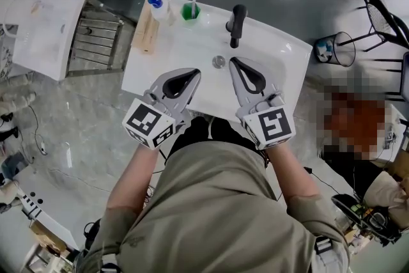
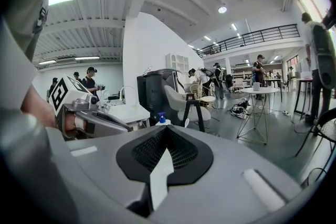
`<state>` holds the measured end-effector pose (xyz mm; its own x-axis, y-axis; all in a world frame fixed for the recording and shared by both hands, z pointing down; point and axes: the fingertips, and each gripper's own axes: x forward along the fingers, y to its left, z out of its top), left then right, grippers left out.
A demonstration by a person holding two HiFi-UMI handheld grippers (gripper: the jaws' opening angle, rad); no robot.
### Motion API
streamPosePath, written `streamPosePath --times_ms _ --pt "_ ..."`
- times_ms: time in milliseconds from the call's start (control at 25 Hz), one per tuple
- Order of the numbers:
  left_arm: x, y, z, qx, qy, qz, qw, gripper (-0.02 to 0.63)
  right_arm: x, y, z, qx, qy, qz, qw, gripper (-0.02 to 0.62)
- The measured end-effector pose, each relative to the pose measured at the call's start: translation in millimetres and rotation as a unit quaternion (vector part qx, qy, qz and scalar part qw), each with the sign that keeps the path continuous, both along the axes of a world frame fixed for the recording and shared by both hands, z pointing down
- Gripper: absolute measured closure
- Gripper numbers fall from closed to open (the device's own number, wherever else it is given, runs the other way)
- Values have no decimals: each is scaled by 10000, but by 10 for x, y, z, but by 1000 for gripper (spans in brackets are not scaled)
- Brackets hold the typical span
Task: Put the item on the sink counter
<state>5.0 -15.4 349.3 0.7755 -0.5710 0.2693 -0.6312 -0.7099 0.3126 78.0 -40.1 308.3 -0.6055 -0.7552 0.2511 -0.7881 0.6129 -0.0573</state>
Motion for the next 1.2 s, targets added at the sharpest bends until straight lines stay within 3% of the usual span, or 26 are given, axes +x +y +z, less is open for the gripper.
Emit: streamPosePath --times_ms 1200 --pt "189 99 -66 53 -43 0 10000 600 222 86 -9 -29 -31 69 10000 583"
